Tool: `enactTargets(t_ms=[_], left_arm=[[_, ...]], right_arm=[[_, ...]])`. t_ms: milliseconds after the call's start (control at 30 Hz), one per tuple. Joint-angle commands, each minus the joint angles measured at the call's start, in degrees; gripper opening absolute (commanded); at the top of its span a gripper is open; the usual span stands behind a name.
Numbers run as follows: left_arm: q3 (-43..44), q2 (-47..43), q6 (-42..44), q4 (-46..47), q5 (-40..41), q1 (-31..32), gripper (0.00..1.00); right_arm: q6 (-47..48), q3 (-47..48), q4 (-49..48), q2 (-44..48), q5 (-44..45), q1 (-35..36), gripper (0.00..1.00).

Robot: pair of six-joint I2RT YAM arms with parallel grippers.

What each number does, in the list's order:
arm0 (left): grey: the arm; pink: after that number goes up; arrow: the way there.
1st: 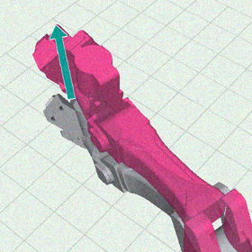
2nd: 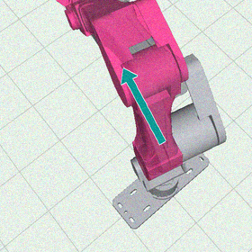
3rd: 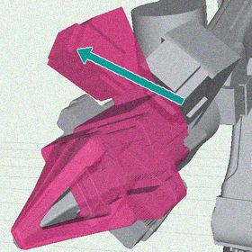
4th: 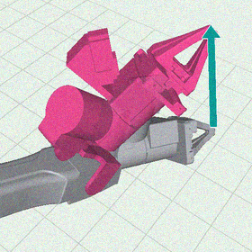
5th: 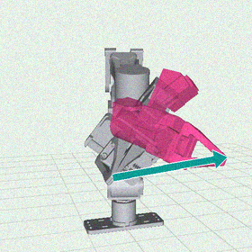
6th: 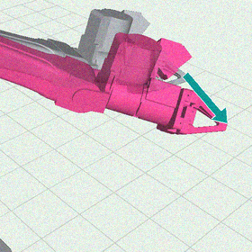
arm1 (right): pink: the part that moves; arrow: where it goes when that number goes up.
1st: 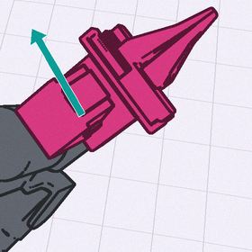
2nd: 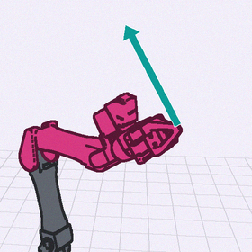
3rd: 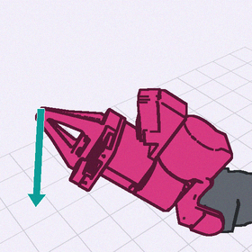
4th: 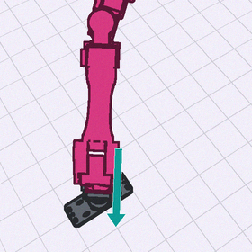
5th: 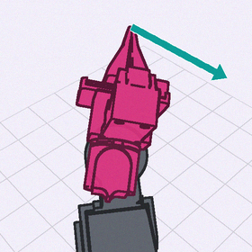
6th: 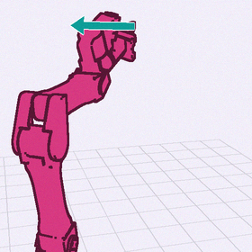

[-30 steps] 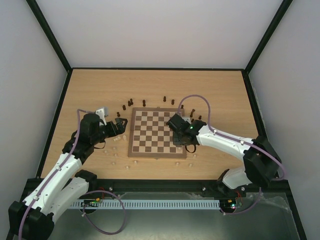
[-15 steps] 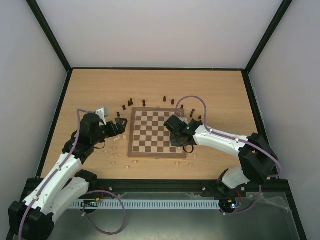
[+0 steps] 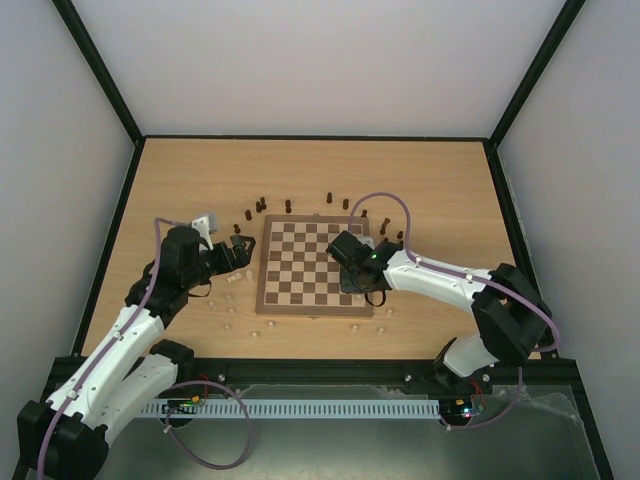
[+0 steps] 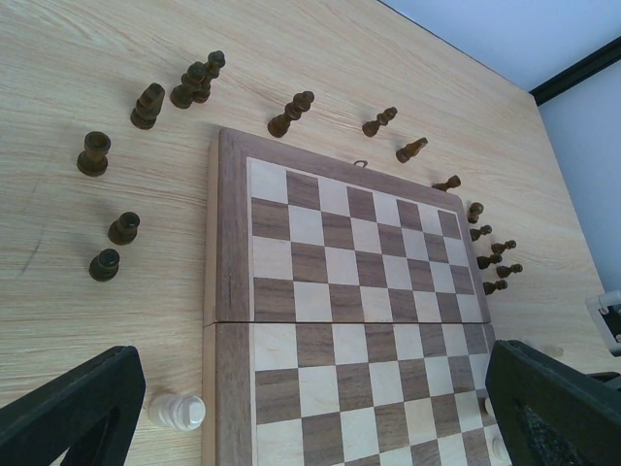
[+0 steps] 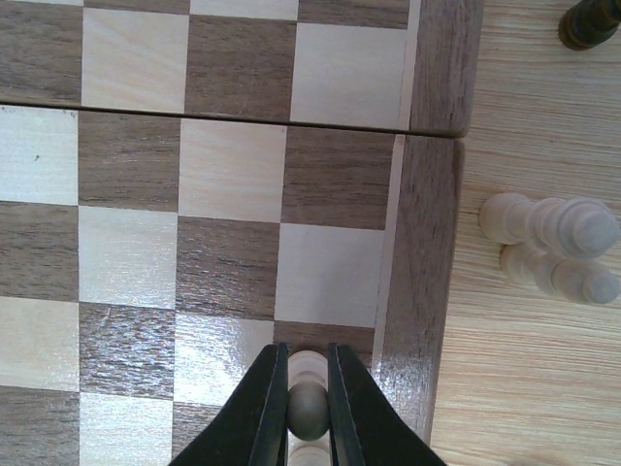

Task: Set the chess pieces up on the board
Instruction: Place the chess piece on the chessboard.

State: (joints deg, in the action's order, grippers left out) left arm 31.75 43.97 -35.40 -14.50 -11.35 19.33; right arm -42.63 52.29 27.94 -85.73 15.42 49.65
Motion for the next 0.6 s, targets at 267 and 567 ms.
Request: enactTargets(t_ms=[267,567], left_arm=[[-0.91,0.21,-0.47,0.77,0.01,0.24,1.00],[-0.99,0.32,-0.55,0.88,-0.02,0.26,1.00]], right_arm=[[-0.52,-1.56,1.06,-0.61,0.58,0.38,0.15],[-0.33,-1.48,0.43,0.39,0.62,0.44,0.28]])
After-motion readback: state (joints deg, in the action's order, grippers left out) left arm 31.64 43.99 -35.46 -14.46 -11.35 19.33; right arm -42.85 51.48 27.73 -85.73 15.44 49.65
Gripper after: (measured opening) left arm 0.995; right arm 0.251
